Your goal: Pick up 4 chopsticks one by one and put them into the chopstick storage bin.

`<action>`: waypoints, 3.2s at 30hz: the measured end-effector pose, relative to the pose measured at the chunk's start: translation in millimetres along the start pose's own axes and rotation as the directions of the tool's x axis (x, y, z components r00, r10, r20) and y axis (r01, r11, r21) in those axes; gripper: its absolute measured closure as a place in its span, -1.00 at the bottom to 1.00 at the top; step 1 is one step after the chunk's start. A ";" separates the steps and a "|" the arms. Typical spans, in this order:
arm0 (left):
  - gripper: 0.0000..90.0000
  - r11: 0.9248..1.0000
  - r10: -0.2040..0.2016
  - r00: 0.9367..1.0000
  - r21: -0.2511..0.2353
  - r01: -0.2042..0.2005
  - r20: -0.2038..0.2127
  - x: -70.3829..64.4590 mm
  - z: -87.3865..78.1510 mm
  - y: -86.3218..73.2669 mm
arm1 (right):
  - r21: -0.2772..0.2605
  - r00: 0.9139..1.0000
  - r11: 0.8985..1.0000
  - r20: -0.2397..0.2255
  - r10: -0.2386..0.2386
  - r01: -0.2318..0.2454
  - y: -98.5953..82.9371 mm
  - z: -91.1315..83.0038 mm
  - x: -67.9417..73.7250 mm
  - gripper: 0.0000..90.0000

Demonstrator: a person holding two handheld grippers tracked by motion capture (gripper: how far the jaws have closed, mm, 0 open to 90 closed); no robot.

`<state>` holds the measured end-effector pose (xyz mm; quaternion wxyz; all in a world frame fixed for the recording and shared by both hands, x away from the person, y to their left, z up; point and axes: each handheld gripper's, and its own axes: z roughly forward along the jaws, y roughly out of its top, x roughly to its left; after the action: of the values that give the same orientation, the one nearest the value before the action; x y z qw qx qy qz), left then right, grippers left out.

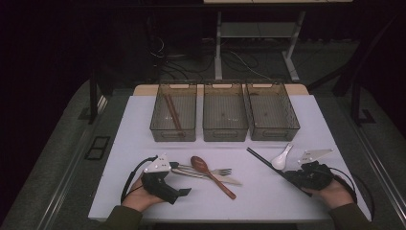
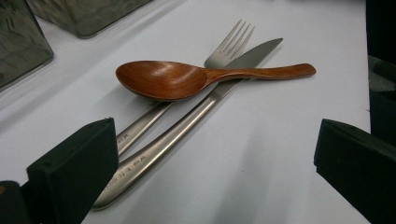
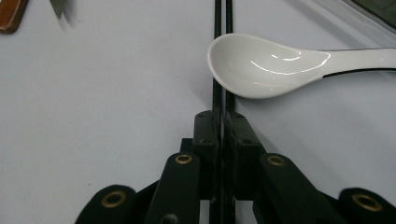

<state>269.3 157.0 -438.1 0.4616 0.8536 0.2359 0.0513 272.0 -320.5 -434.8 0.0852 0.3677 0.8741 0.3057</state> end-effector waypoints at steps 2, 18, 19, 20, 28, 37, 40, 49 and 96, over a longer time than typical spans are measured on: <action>-1.00 1.000 0.001 1.000 -0.001 -0.001 0.000 0.0 0.0 -0.1 | -0.001 1.000 1.000 -0.002 -0.006 0.006 0.2 0.6 0.2 0.85; -1.00 1.000 0.000 1.000 0.000 0.000 0.001 -0.1 0.2 0.0 | 0.026 0.999 0.999 -0.009 -0.037 0.037 0.9 6.2 4.8 0.86; -1.00 1.000 0.000 1.000 0.000 0.000 0.001 -0.2 0.3 0.0 | 0.025 0.999 0.999 -0.008 -0.039 0.039 0.6 6.4 5.0 0.86; -1.00 1.000 -0.001 1.000 0.001 0.001 0.002 -0.3 0.4 -0.1 | 0.025 0.999 0.999 -0.007 -0.040 0.040 0.6 6.5 5.3 0.86; -1.00 1.000 -0.001 1.000 0.001 0.001 0.003 -0.5 0.5 0.0 | 0.029 0.999 0.999 0.000 -0.046 0.046 1.5 6.9 6.6 0.90; -1.00 1.000 -0.001 1.000 0.001 0.001 0.004 -0.4 0.5 -0.1 | 0.032 0.999 0.999 -0.005 -0.039 0.040 2.1 6.8 5.6 0.91; -1.00 1.000 -0.001 1.000 0.001 0.001 0.003 -0.3 0.5 -0.1 | 0.029 0.999 0.999 -0.007 -0.035 0.035 1.9 6.6 5.3 0.91; -1.00 1.000 0.000 1.000 0.001 0.000 0.003 -0.2 0.3 0.0 | 0.017 0.999 0.999 -0.025 -0.027 0.027 3.0 3.9 5.6 0.91; -1.00 1.000 0.001 1.000 0.002 -0.001 0.005 -0.3 1.1 -0.2 | -0.163 0.996 0.986 -0.087 -0.038 0.023 34.1 -12.3 17.4 0.91</action>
<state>269.3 156.1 -438.9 0.4612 0.8543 0.2347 0.0492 275.1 -295.6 -403.3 0.0801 0.3321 0.8550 0.3903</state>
